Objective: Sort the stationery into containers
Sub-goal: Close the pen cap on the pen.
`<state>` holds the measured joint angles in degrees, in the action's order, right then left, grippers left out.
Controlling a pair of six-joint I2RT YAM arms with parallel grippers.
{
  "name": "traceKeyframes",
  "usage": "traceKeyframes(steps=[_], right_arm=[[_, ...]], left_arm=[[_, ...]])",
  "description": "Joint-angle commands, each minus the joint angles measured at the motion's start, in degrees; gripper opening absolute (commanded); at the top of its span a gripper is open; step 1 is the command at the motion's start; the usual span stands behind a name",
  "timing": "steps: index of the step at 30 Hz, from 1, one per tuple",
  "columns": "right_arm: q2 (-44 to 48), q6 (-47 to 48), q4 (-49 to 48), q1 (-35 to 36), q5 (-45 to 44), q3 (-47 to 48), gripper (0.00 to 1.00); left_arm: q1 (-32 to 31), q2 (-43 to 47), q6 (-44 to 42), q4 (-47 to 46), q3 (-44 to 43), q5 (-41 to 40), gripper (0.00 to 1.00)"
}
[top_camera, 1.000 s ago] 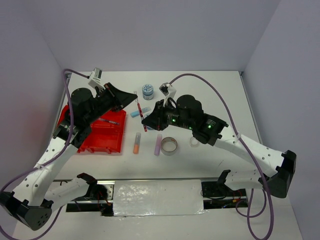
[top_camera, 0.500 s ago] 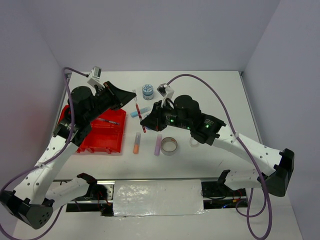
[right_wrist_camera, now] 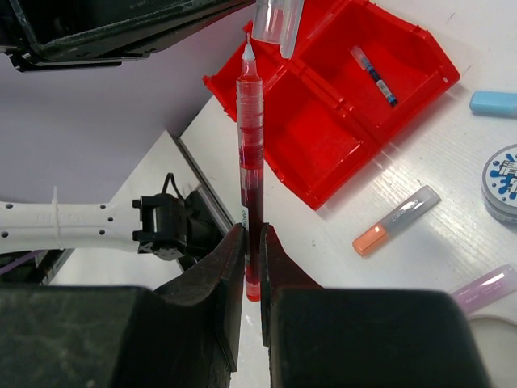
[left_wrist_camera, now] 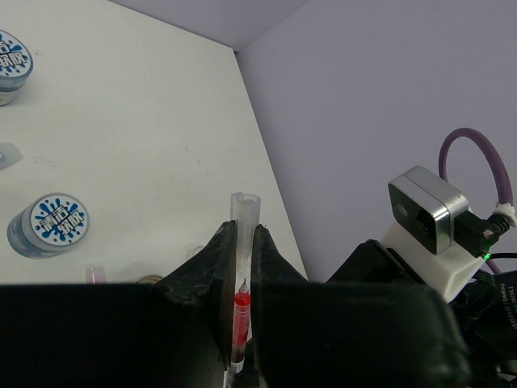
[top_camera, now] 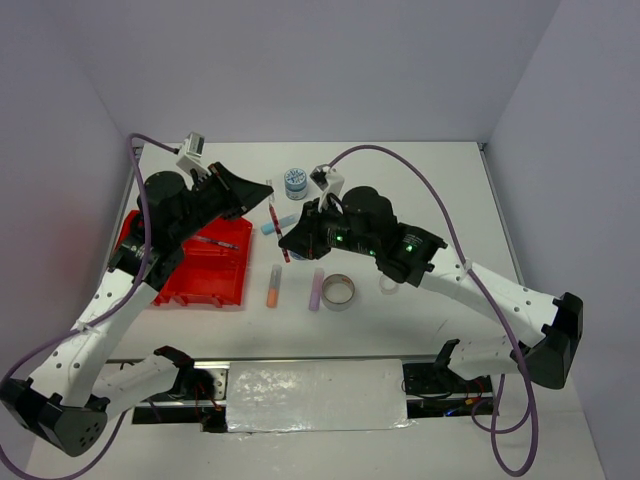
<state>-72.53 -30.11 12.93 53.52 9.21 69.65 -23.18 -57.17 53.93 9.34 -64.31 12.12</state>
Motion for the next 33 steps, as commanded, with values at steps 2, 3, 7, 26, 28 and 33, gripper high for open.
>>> traceKeyframes(steps=[2,3,7,26,28,33], right_arm=[[-0.2,1.2,-1.0,0.5,-1.4,2.6,0.00],[-0.2,1.3,-0.8,0.4,-1.3,2.8,0.00],[-0.9,2.0,0.3,0.4,-0.3,3.6,0.00],[-1.4,2.7,1.3,-2.0,-0.4,3.6,0.00],[-1.6,3.0,1.5,-2.3,-0.2,4.2,0.00],[-2.3,3.2,1.5,-2.2,0.3,4.8,0.00]], left_arm=[[0.8,0.4,-1.9,-1.7,-2.1,0.4,0.00],[0.9,0.4,-1.9,-1.7,-2.1,0.4,0.00],[1.6,-0.6,-1.5,-1.5,-2.5,1.0,0.00],[2.6,-1.3,-1.5,-2.2,-3.0,2.2,0.00],[2.7,-1.3,-1.7,-2.1,-2.9,2.3,0.00],[2.8,-1.5,-1.5,-2.7,-2.3,3.0,0.00]])
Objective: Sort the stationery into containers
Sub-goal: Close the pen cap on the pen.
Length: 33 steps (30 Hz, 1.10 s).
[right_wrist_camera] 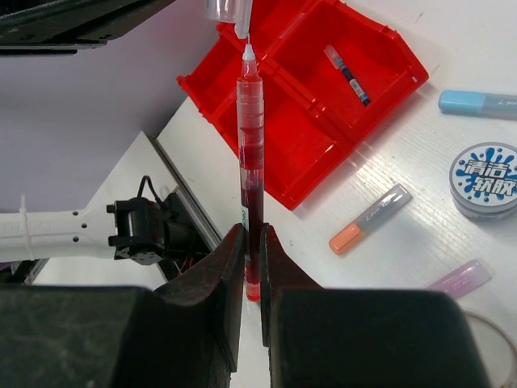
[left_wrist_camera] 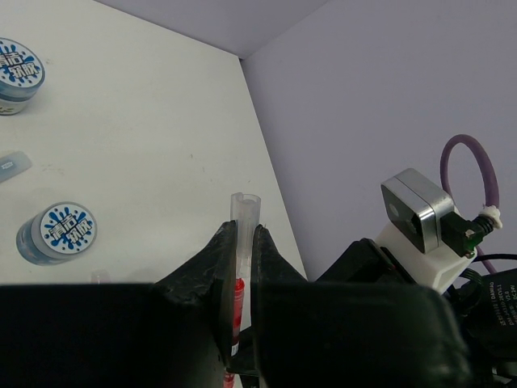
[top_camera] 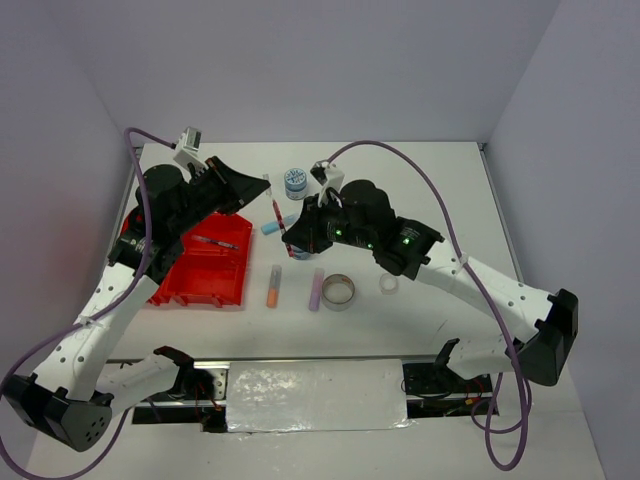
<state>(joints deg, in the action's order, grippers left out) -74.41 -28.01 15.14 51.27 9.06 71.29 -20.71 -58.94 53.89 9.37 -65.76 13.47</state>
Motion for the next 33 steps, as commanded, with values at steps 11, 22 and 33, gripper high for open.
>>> traceKeyframes(steps=[11,22,33], right_arm=[[-1.3,1.4,-0.4,0.0,1.1,4.6,0.00],[-0.8,1.5,-0.3,-0.1,1.0,4.2,0.00],[0.6,0.8,-0.7,-0.2,1.9,1.6,0.00]], left_arm=[[0.4,-0.5,-2.1,-2.9,-1.2,1.6,0.00],[0.5,-0.7,-2.4,-3.1,-1.1,0.6,0.00],[1.2,-1.1,-2.3,-3.1,-1.9,-0.2,0.00]])
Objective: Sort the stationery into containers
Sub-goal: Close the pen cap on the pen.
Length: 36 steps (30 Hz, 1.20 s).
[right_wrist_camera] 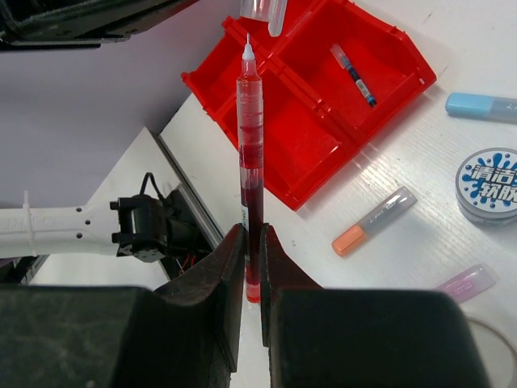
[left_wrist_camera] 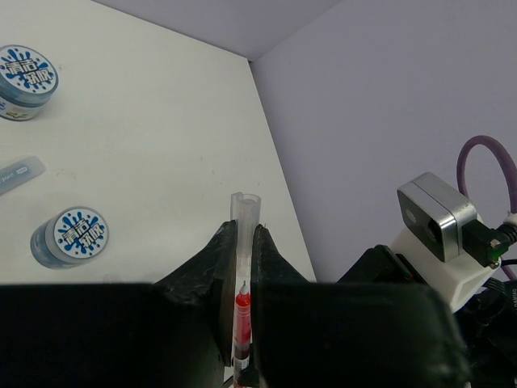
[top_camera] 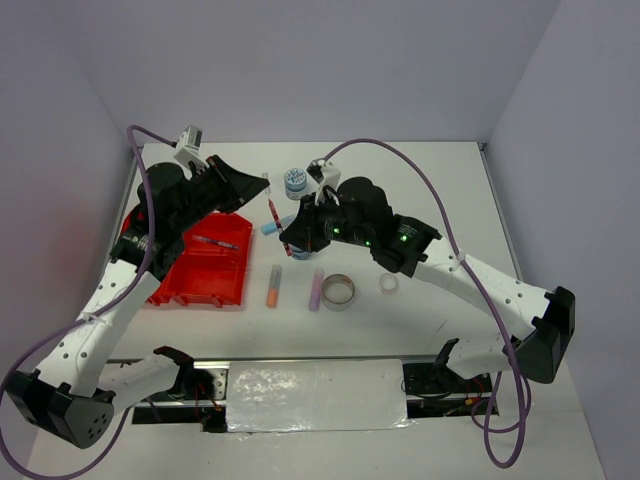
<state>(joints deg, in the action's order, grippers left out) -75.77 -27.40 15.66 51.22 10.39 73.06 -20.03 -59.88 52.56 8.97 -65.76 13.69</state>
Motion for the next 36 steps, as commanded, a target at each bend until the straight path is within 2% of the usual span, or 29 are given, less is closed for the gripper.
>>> traceKeyframes(steps=[1,36], right_arm=[[2.1,0.0,-1.3,0.0,0.5,-0.5,0.00],[-0.4,1.3,0.3,-0.1,-1.4,4.5,0.00]], left_arm=[[0.6,-0.2,-0.9,-2.9,-1.9,-0.4,0.00],[0.6,2.0,0.8,-4.9,2.0,1.9,0.00]])
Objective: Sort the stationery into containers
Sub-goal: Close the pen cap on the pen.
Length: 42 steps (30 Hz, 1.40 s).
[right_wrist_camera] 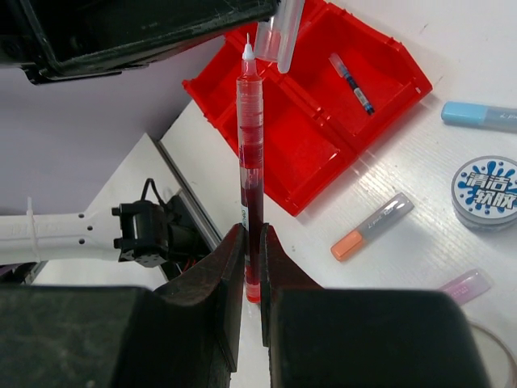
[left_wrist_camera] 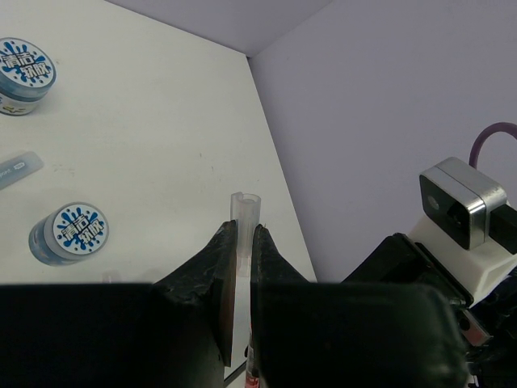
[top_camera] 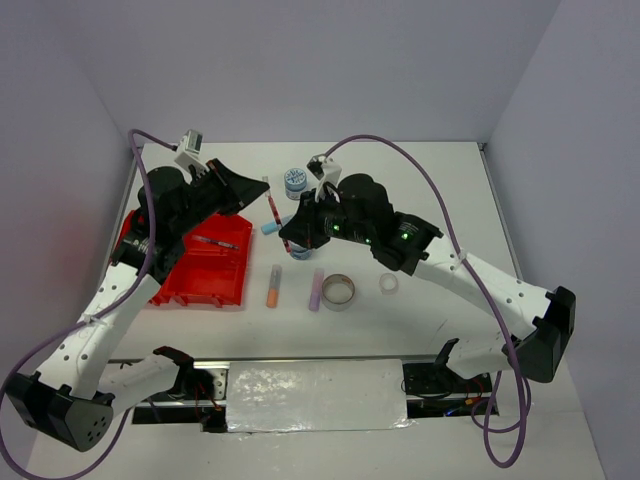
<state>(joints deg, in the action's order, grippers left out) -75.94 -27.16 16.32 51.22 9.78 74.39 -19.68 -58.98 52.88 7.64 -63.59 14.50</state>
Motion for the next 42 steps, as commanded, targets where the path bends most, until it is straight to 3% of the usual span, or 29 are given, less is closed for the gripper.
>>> traceKeyframes(steps=[1,13,42], right_arm=[[-0.3,1.1,-0.3,-0.1,-1.0,3.2,0.00],[0.3,0.5,-0.6,0.0,1.6,0.8,0.00],[-1.1,0.6,-0.6,0.0,0.8,3.0,0.00]], left_arm=[[0.3,1.1,0.4,-3.5,-0.2,1.1,0.00],[0.3,0.1,-2.0,1.9,-5.0,-4.0,0.00],[0.3,1.5,-0.9,-0.4,-2.5,-1.8,0.00]])
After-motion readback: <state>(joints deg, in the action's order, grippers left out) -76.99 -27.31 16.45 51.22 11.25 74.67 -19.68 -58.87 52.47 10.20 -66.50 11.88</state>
